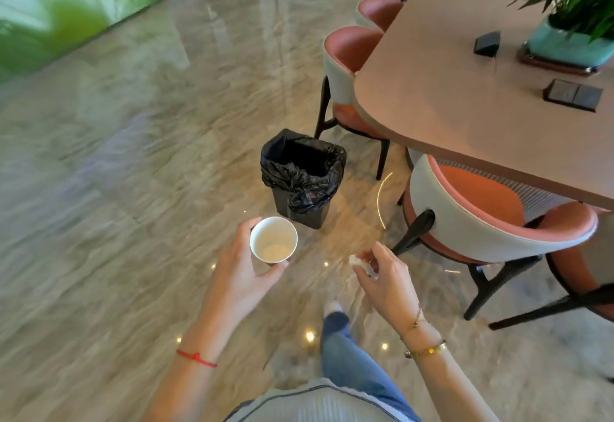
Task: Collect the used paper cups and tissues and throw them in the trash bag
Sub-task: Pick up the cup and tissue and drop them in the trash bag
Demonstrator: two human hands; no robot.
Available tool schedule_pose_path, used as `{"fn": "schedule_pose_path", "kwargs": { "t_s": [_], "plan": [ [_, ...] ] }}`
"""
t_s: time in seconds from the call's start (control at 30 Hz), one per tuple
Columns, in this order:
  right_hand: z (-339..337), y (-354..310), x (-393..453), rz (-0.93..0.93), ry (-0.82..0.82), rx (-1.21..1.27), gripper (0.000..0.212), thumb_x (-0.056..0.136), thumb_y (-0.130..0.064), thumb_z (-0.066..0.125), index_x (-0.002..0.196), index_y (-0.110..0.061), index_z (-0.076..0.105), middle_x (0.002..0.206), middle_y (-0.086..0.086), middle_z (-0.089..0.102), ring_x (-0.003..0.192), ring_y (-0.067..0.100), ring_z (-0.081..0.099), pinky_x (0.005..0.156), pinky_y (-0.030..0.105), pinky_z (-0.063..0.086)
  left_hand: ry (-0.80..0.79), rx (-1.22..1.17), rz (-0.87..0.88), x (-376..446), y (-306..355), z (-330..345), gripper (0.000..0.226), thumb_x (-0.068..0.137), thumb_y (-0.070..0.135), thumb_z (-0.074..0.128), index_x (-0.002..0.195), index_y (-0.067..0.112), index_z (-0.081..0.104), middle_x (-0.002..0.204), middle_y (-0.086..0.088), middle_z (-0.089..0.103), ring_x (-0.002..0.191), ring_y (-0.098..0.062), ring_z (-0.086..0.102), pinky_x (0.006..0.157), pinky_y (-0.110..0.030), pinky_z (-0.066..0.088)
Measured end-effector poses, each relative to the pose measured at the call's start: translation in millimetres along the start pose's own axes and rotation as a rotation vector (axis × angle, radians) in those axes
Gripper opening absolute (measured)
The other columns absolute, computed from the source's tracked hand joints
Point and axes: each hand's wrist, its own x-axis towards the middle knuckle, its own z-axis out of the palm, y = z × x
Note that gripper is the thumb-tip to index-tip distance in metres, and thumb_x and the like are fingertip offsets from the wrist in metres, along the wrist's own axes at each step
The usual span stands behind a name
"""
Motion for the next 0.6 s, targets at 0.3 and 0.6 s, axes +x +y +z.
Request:
{"fn": "schedule_pose_path", "kwargs": {
  "t_s": [0.3,0.6],
  "plan": [
    [12.0,24.6,216.4,-0.029,-0.005,0.036,0.010,0.087,-0.027,0.062,0.089,-0.021,0.054,0.084,-0.010,0.056,0.078,0.006,0.054,0.068,0.019,0.046,0.013,-0.009,0.002,200.3,-21.3,47.5,0.071,0.068,0.046,0.076,0.128,0.034,0.039,0.118,0.015,0.054,0.100,-0.012,0.054,0.078,-0.020,0.044],
    [41.7,33.3,423.3,0.028,-0.116,0.038,0.008,0.090,-0.027,0.057,0.087,-0.020,0.053,0.089,-0.008,0.057,0.079,0.007,0.053,0.066,0.017,0.038,0.021,0.042,-0.046,400.8,-54.5,86.9,0.072,0.069,0.040,0.081,0.128,0.029,0.042,0.117,0.020,0.046,0.100,-0.006,0.049,0.077,-0.021,0.036]
  ]
}}
